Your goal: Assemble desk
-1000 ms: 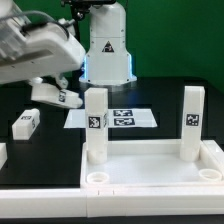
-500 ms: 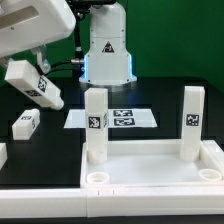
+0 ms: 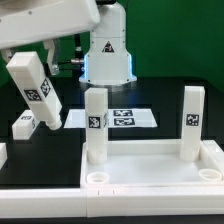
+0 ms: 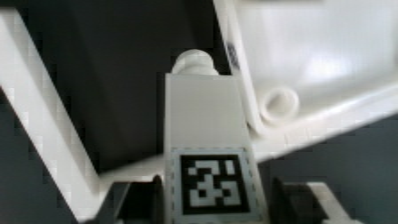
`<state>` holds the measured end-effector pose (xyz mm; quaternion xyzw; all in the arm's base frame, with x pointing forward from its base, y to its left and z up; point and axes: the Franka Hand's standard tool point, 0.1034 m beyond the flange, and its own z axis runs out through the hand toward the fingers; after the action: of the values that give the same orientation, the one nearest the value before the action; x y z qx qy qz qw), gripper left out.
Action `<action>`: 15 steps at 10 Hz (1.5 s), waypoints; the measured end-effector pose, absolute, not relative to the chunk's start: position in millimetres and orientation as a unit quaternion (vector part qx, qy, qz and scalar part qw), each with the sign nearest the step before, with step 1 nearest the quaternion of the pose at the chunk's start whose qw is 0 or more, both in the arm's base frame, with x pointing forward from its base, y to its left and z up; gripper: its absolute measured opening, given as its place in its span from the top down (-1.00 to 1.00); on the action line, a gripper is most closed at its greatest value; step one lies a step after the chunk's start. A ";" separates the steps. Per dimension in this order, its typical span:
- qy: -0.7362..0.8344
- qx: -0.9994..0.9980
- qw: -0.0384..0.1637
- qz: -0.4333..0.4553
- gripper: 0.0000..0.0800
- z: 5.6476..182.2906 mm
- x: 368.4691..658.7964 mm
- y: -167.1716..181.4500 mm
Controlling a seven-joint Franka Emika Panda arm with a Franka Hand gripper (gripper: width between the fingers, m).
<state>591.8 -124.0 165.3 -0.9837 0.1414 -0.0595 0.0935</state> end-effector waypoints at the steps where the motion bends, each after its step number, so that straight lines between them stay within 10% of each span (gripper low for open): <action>1: 0.158 -0.980 0.085 -0.086 0.29 169.5 601.3 -103.1; 5: 0.147 -0.967 0.024 -0.208 0.29 165.8 597.7 -98.5; 11: 0.063 -0.976 0.029 -0.205 0.29 161.3 617.6 23.8; 15: 0.058 -0.977 0.023 -0.206 0.29 161.6 618.7 15.7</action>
Offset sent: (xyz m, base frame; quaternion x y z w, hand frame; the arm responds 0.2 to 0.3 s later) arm 0.0000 0.0000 0.0000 0.0000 0.1938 0.0000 0.9810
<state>618.7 15.7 161.6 -0.9765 0.0577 -0.2063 0.0230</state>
